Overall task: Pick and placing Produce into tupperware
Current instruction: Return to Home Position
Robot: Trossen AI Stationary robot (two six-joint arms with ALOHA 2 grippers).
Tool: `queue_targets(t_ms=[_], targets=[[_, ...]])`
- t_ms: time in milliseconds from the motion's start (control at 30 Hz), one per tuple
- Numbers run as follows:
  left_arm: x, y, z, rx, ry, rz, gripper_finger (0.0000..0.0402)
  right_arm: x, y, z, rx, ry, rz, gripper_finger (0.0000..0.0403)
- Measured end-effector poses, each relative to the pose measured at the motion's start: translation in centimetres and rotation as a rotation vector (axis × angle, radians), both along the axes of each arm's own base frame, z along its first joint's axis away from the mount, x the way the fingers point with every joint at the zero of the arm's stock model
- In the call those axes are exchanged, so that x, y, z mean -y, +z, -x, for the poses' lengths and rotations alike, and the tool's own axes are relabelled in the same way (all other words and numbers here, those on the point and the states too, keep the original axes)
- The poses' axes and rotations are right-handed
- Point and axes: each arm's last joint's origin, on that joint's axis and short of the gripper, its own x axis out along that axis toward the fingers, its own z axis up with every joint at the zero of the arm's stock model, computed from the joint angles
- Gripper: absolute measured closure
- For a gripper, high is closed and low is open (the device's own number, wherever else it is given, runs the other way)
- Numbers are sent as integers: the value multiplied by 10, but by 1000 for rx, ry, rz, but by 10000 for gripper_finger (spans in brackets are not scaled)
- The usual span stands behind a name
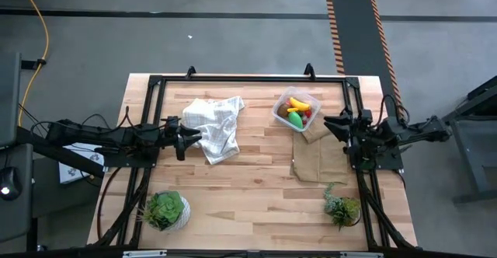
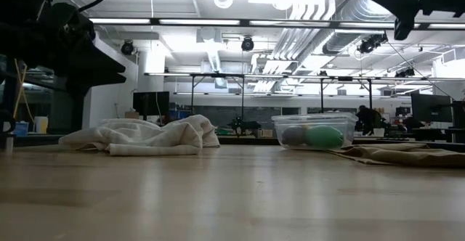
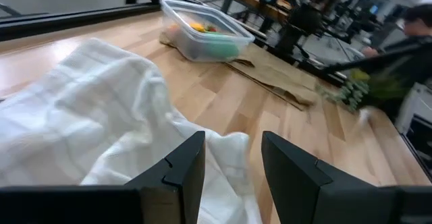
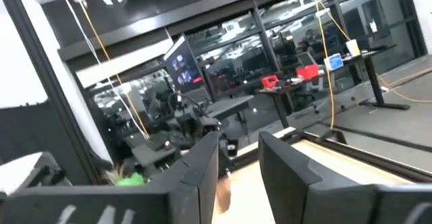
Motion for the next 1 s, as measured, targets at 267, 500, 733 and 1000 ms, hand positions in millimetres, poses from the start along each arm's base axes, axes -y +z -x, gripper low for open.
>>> queue_targets(t_ms=[267,500,733,1000], targets=[[2,3,1,20,-85,-14,268,1,-13,-1,-128,-64,21,307],[3,8,4,75,-98,-44,268,2,-15,-1,-152,-73,28,307],[3,8,4,75,-108,-42,268,-1,-30,-7,-93,-12,35,307],[4,8,4,75,-133,-34,268,-6,-35,-9,-11,145,70,307]])
